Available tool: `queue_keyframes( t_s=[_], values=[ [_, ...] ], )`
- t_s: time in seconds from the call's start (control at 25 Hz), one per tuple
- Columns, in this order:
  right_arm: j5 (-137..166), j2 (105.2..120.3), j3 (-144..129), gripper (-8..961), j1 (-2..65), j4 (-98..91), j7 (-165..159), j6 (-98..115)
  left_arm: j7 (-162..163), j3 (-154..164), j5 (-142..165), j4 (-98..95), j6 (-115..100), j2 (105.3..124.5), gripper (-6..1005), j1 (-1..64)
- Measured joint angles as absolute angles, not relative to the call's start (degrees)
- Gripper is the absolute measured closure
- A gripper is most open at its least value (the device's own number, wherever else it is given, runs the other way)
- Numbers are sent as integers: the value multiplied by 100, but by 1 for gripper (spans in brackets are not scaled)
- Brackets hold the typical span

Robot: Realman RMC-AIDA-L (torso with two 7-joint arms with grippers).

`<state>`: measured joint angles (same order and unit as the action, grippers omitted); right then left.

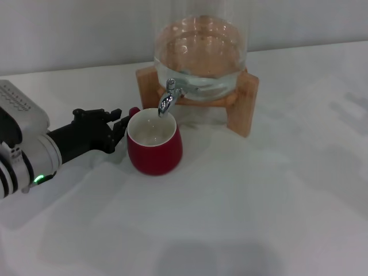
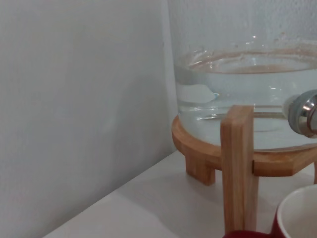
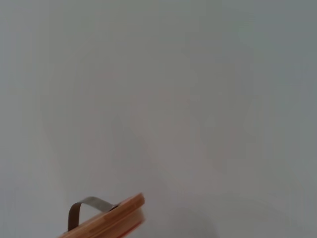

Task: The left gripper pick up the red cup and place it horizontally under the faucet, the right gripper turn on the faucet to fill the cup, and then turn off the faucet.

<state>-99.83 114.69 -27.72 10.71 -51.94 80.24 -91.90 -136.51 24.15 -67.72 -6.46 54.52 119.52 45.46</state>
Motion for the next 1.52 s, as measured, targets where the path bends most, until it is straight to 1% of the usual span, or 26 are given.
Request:
queue_keyframes(
  t_s=[0.24,0.68,0.8,1.0,1.24,1.52],
  values=[
    [-9983,11469,-2671,295,1054,-5194,8024,-9217,-13462,2399,-6789,-722,5703,11953,749,4336],
    [-9975,11430,-2672,296,1080,-5186,8024,-9183,-12778,2395,-7245,-1425,6410,11942,733,3613],
    [-9975,11425,-2672,296,1101,-5185,8023,-9162,-12589,2420,-7516,-1607,6664,11935,540,3428],
    [-9974,11424,-2672,295,1122,-5185,8024,-9125,-12179,2425,-7654,-1752,6875,11933,418,3311],
    [-9975,11422,-2672,295,1109,-5185,8018,-9122,-11183,2423,-7678,-2106,7283,11916,315,3080],
    [-9951,11424,-2672,296,1091,-5186,8015,-9126,-10022,2433,-7624,-2845,8241,11897,288,2569]
  ],
)
